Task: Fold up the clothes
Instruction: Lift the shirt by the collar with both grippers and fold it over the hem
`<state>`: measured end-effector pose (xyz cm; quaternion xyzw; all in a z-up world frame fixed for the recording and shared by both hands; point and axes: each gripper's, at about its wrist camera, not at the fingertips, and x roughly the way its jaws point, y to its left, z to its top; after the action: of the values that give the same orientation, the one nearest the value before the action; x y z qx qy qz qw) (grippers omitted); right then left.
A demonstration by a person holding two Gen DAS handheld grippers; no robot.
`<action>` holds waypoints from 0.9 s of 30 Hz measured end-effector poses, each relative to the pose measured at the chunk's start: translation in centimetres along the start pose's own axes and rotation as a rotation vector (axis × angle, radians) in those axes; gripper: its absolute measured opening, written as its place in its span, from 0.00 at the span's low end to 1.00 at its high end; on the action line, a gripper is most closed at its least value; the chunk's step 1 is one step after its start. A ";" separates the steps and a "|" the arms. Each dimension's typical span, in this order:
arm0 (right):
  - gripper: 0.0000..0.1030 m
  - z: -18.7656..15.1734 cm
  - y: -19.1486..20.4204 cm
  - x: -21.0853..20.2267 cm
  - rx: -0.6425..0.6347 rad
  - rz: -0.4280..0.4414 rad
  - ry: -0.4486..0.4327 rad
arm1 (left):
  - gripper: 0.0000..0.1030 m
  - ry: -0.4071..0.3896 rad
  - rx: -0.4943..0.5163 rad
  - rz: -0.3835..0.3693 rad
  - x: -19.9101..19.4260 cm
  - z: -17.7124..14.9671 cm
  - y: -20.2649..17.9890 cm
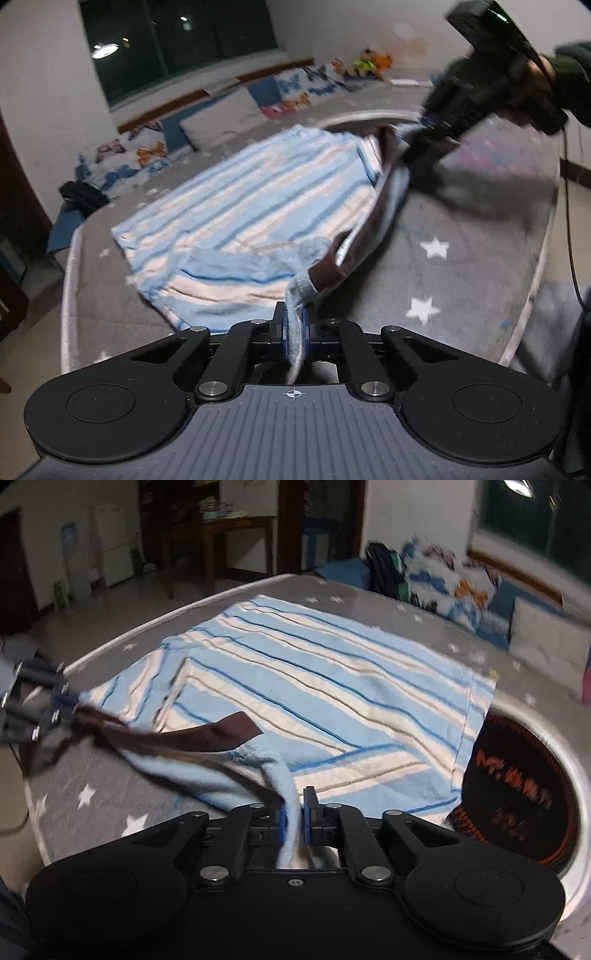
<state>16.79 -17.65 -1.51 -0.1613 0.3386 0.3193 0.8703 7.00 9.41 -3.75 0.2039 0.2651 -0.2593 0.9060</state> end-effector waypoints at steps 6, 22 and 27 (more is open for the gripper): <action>0.06 -1.2 1.8 -3.7 -0.034 0.010 -0.033 | 0.07 -0.066 -0.069 -0.006 -4.2 0.9 -0.7; 0.06 -3.2 6.1 -12.9 -0.077 0.098 -0.003 | 0.07 -0.121 -0.104 -0.020 -12.9 1.1 -5.5; 0.06 -0.6 3.2 -9.1 -0.051 0.073 -0.032 | 0.07 -0.123 -0.159 0.032 -8.5 3.0 -2.1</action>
<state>9.20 -19.65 4.15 -0.1657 0.3221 0.3617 0.8590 0.70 9.32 3.06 0.1193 0.2252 -0.2350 0.9380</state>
